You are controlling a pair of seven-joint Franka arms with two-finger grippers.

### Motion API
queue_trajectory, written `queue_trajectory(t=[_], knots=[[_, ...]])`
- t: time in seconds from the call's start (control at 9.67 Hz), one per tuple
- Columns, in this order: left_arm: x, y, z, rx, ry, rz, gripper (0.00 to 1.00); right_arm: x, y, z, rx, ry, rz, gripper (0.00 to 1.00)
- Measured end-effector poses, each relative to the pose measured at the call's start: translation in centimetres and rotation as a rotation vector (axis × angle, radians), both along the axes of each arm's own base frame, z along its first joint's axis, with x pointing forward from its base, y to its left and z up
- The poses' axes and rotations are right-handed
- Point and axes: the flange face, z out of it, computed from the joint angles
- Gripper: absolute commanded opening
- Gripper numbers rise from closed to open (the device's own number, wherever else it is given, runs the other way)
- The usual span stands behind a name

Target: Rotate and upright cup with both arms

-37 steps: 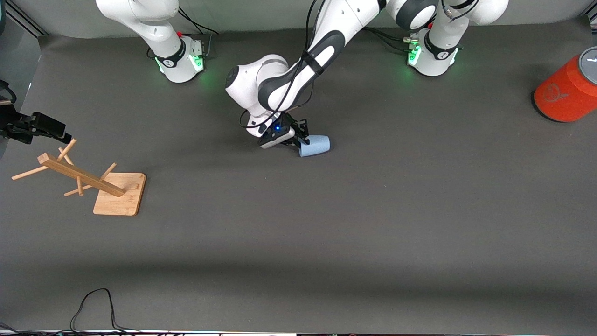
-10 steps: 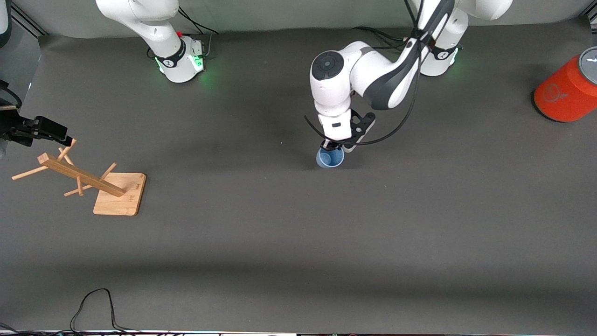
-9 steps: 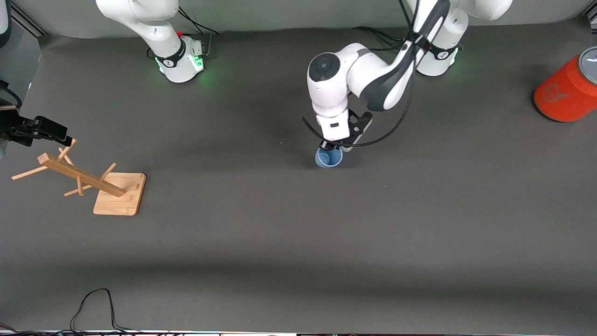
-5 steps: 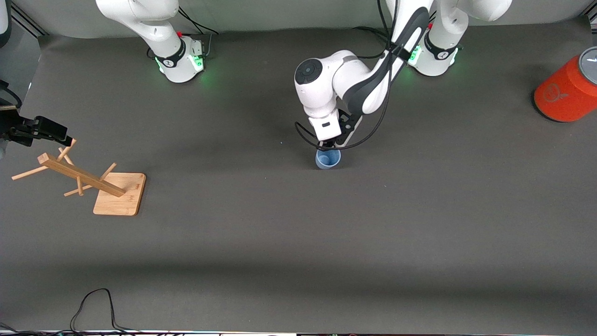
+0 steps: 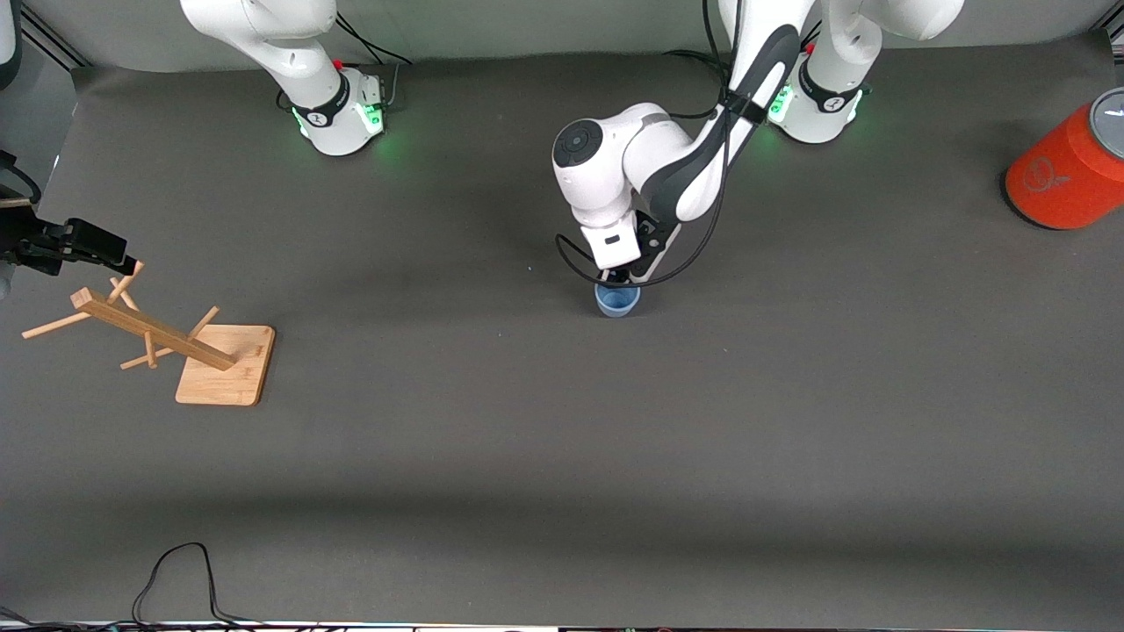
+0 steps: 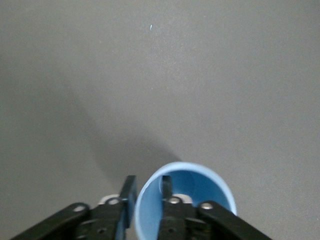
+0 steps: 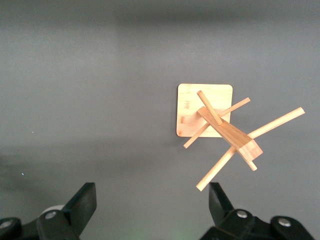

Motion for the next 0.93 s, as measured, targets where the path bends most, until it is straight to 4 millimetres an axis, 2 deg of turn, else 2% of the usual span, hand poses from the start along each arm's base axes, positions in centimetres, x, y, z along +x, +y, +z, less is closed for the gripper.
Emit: queue_trajectory(t=[0.41, 0.62, 0.72, 0.83, 0.93], knots=[[-1.1, -0.8, 0.0, 0.047, 0.007, -0.098, 1.0, 0.0, 0.0, -0.1, 0.0, 0.002, 0.0, 1.0], [-0.1, -0.5, 2.1, 0.055, 0.073, -0.249, 1.0, 0.1, 0.0, -0.2, 0.0, 0.003, 0.0, 1.0], [1.3, 0.7, 4.3, 0.038, 0.139, -0.328, 1.0, 0.1, 0.0, -0.2, 0.0, 0.003, 0.0, 1.0], [3.4, 2.9, 7.7, 0.014, 0.205, -0.401, 1.0, 0.1, 0.0, -0.2, 0.0, 0.003, 0.0, 1.0], [5.8, 5.9, 11.9, -0.008, 0.255, -0.461, 1.0, 0.1, 0.0, -0.2, 0.0, 0.003, 0.0, 1.0]])
